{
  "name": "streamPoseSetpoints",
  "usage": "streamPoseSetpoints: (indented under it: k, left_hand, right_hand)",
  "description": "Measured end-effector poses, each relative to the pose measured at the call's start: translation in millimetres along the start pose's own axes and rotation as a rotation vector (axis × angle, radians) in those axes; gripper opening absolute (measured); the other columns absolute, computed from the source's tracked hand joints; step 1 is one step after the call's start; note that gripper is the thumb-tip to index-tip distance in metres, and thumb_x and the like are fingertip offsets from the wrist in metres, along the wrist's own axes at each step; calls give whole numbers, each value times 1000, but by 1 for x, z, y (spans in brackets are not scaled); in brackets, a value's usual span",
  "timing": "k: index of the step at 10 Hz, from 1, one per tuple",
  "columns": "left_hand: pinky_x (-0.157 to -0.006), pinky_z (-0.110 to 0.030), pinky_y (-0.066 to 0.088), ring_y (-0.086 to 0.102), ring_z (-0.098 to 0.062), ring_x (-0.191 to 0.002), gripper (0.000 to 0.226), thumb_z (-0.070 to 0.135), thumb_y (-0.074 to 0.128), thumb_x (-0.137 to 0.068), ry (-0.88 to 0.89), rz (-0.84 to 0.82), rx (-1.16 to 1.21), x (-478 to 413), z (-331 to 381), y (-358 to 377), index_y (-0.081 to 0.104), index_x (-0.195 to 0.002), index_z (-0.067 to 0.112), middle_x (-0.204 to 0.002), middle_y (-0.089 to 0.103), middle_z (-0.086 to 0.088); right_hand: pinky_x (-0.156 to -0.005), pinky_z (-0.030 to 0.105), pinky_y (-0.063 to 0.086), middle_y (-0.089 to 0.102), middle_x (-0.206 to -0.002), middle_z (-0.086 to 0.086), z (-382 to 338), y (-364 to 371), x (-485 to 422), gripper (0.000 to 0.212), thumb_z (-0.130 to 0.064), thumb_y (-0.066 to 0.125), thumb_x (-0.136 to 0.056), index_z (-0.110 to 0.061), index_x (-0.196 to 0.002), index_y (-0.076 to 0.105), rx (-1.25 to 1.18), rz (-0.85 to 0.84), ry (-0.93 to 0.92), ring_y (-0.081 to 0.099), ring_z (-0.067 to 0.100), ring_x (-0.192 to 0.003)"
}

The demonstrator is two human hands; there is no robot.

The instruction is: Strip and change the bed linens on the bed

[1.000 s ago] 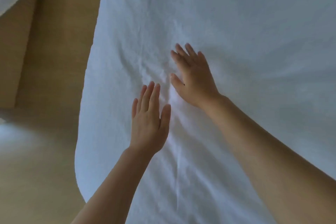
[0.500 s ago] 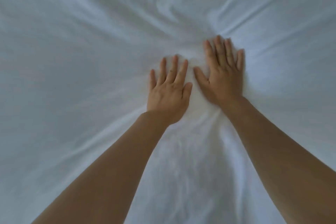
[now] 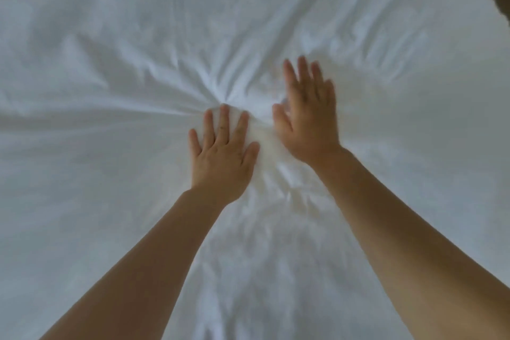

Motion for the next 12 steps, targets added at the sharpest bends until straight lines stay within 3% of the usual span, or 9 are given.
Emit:
streamPoseSetpoints:
  k: [1, 2, 4, 6, 7, 9, 10, 11, 12]
  left_hand:
    - [-113, -42, -15, -23, -19, -143, 62, 52, 13, -93, -67, 60, 38, -3, 18, 5, -8, -149, 36, -157, -21, 3]
    - [-109, -39, -21, -25, -18, -142, 66, 52, 17, -91, -86, 116, 146, -2, 65, 27, -7, -150, 35, -157, -22, 6]
    - [-107, -41, -26, -26, -21, -142, 70, 60, 16, -86, 64, 110, 65, -2, 171, 85, -6, -149, 38, -158, -19, 6]
    - [-113, -44, -11, -4, -29, -146, 73, 61, 24, -85, -113, 357, 87, -6, 188, 88, 15, -151, 31, -160, 4, -1]
    - [-115, -45, -8, -4, -28, -147, 69, 53, 30, -90, -225, 384, 145, 11, 216, 106, 12, -152, 29, -160, 3, -1]
    - [-112, -35, -14, -5, -24, -147, 67, 49, 26, -92, -122, 223, 116, 115, 284, 180, 6, -152, 28, -160, 0, 1]
    - [-110, -31, -18, -9, -21, -146, 66, 49, 25, -95, -54, 79, 10, 175, 296, 214, -2, -151, 29, -160, -7, 3]
    - [-114, -34, -10, -10, -16, -146, 70, 47, 34, -94, -9, -97, -42, 227, 291, 234, -2, -151, 29, -159, -10, 7]
    - [-115, -30, 11, 16, -14, -145, 60, 37, 44, -97, -13, -180, 31, 270, 284, 225, 21, -150, 25, -158, 18, 6]
  right_hand:
    - [-114, 47, 7, 24, -155, 12, -23, 19, -2, 60, -38, 44, -93, -17, -147, 30, -10, -83, -164, 16, 30, -144]
    - [-115, 41, 4, 20, -156, 9, 57, 11, 9, 63, -46, 32, -92, -17, -148, 27, 94, -56, -97, 13, 27, -145]
    - [-115, 42, -2, 11, -159, 8, 257, -25, 67, 72, -51, 19, -86, -20, -151, 18, 148, -56, 277, 4, 24, -146]
    - [-115, 39, 1, 7, -159, 6, 344, -34, 77, 67, -48, 24, -90, -22, -151, 12, -23, -58, 292, 3, 24, -146]
    - [-115, 34, 1, 7, -159, 8, 366, -29, 122, 68, -52, 21, -91, -23, -152, 9, -102, -111, 314, 4, 24, -146]
    - [-116, 33, 0, 4, -159, 9, 396, -24, 291, 67, -50, 18, -95, -17, -152, 4, -112, -241, 364, 2, 21, -146]
    - [-115, 40, 19, 16, -157, 11, 415, -12, 380, 65, -47, 21, -97, -15, -151, 8, -220, -337, 553, 20, 26, -143]
    - [-105, 41, 34, 31, -152, 10, 408, 13, 474, 58, -37, 34, -99, -12, -149, 20, -215, -618, 682, 36, 29, -134]
    - [-102, 41, 36, 39, -145, 10, 359, 12, 496, 49, -29, 41, -97, -9, -142, 34, -300, -602, 547, 41, 28, -130]
Point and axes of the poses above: each hand's wrist, its own x-axis away from the middle knuckle, its own y-axis out of the palm, z = x × y, the point moved 8 cm from there along -x, towards the middle knuckle
